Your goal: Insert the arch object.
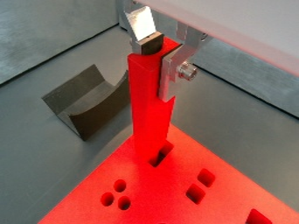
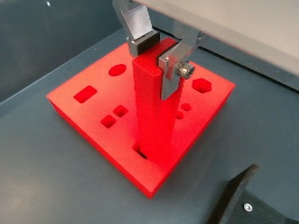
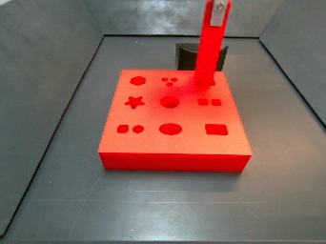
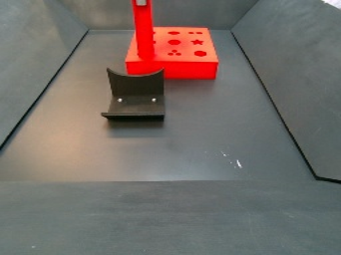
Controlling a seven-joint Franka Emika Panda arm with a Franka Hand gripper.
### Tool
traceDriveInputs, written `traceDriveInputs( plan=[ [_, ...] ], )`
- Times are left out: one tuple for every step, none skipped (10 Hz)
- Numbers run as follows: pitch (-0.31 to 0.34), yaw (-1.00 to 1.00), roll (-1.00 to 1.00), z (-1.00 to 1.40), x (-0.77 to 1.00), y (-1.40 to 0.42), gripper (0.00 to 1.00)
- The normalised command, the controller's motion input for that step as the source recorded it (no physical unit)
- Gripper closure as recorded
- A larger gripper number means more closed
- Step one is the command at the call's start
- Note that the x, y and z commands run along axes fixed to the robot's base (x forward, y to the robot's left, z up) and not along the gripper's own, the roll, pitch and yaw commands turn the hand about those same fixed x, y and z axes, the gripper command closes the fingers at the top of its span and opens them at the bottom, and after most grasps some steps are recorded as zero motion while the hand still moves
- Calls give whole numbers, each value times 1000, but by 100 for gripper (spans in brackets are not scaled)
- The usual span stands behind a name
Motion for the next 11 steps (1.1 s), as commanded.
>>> traceDriveInputs(
  plan=[
    [0,154,57,-223,0,-14,100],
    [0,254,94,-214,29,-120,100],
    [0,277,41,-209,71,-114,100],
    [0,286,0,-206,86,-111,100],
    [0,274,-17,-160,140,-80,100],
    [-1,74,-46,-146,0,-29,100],
    [-26,0,-61,-126,120,-74,100],
    [-36,-80,-36,-77,191,-111,100],
    [-31,-186,-29,-74,163,-126,100],
    [0,-234,-1,-71,63,-123,100],
    [0,-151,0,-143,0,-23,100]
  ],
)
